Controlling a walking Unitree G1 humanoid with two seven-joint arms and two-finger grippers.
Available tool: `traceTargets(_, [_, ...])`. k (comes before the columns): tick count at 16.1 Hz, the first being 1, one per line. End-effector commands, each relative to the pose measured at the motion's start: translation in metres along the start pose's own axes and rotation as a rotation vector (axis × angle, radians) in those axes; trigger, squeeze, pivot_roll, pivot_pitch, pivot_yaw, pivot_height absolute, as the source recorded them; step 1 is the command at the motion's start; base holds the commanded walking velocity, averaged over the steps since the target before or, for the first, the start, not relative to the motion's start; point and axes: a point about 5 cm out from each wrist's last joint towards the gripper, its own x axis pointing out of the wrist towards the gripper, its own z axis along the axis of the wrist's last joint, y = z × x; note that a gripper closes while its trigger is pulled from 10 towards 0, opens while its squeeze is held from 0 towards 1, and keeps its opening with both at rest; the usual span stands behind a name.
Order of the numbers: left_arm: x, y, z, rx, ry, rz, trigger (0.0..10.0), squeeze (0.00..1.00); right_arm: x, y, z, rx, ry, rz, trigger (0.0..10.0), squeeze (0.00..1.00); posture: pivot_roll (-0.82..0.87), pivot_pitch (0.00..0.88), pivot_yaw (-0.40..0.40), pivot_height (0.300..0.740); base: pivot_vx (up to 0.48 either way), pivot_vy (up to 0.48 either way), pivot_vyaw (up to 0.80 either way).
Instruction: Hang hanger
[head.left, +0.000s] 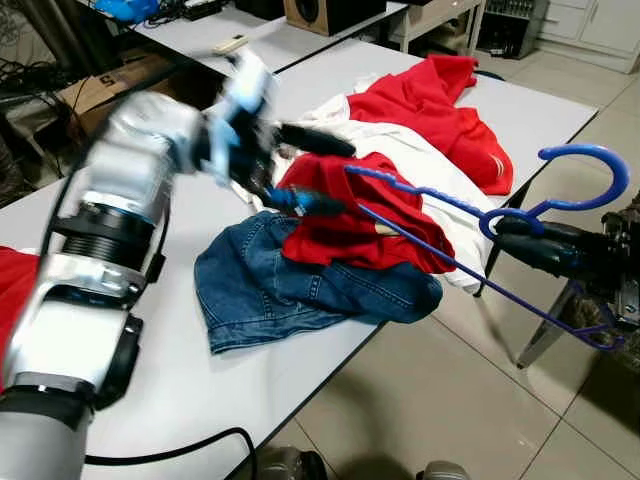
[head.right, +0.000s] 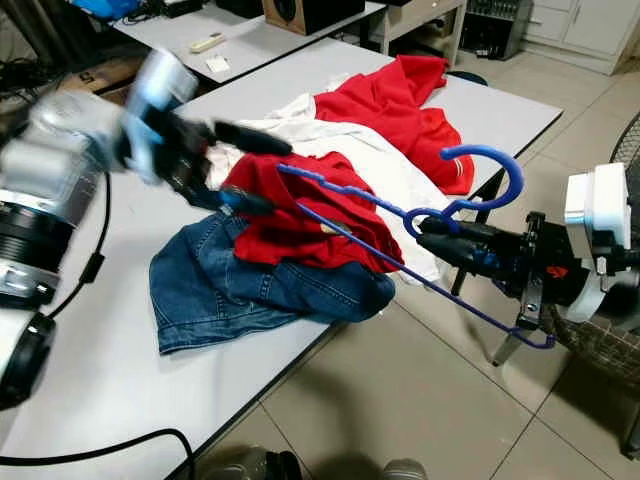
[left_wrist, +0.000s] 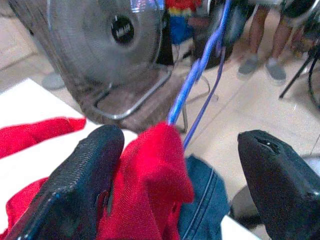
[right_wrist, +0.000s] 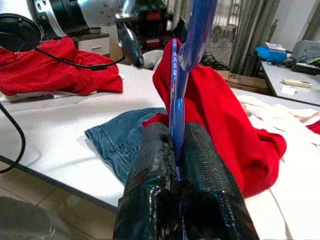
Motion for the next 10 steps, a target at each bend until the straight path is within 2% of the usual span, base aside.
traceTargets(1, [-0.003,0.001,-0.001,0.012,0.029,0.011,10.0,0.0,0.004,0.002,0.003,-0.016,0.01,0.037,10.0,0.0,-0.26,0.0,0.158,0.74,0.0,0.0,0.0])
traceTargets(2, [-0.003,0.001,-0.002,0.008,0.033,0.01,7.4,0.0,0.004,0.003,0.002,-0.012,0.013,0.046,10.0,0.0,-0.26,0.0,0.158,0.74,0.0,0.0,0.0])
traceTargets(3, [-0.003,0.001,-0.004,0.008,0.042,0.004,2.6,0.0,0.005,0.003,0.001,-0.009,0.019,0.057,10.0,0.0,-0.26,0.0,0.158,0.74,0.0,0.0,0.0])
traceTargets(4, [-0.003,0.001,-0.005,0.01,0.049,0.001,0.5,0.0,0.004,0.003,0.001,-0.006,0.024,0.066,10.0,0.0,-0.26,0.0,0.158,0.74,0.0,0.0,0.0])
traceTargets(5, [-0.004,0.001,-0.006,0.009,0.054,-0.004,0.0,0.0,0.004,0.004,0.001,-0.005,0.028,0.073,10.0,0.0,-0.27,0.0,0.156,0.74,0.0,0.0,0.0])
traceTargets(10, [-0.008,-0.003,-0.017,-0.03,0.087,-0.046,0.0,0.0,0.003,0.0,0.003,-0.002,0.074,0.138,10.0,0.0,-0.26,0.0,0.136,0.74,0.0,0.0,0.0])
